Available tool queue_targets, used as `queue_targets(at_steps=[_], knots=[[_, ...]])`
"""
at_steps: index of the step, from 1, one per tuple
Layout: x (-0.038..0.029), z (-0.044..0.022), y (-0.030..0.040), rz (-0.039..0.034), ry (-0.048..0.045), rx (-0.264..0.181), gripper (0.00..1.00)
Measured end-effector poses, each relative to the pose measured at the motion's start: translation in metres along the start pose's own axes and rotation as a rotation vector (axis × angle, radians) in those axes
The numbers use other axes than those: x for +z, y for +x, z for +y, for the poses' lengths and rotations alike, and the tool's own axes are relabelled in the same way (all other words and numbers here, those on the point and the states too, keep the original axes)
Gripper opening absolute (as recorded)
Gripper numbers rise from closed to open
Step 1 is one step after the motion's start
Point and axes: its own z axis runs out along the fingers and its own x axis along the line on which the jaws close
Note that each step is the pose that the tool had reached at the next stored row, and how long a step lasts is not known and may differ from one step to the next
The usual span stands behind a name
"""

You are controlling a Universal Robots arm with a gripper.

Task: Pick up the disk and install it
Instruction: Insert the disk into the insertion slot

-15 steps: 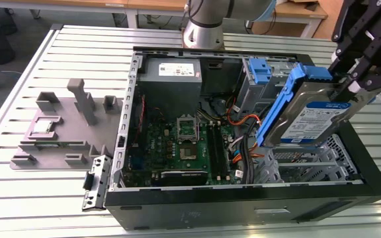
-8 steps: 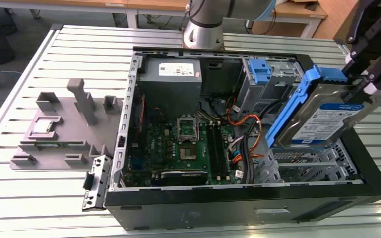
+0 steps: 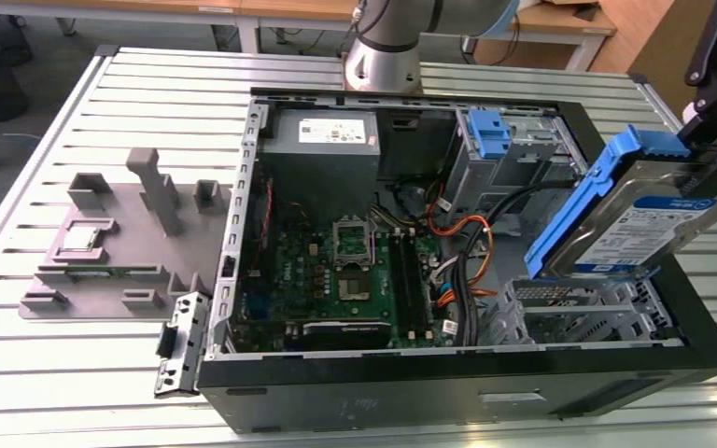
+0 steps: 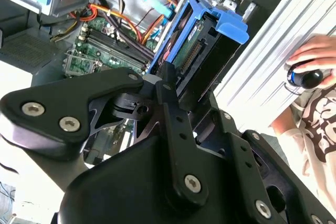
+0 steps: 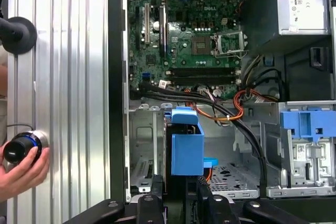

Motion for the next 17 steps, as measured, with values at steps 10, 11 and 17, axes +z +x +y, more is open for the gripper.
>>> queue_targets(at_steps=[10,11,17], knots=[[0.0088,-0.0008,0.0004,-0.0013,0.0081,-0.002,0.35],[0.0098,-0.0006,0.0005,-0.0008,0.0081,-0.001,0.35],[0.0132,-0.0004,0.0006,0.0008,0.0084,0.007,0.35]])
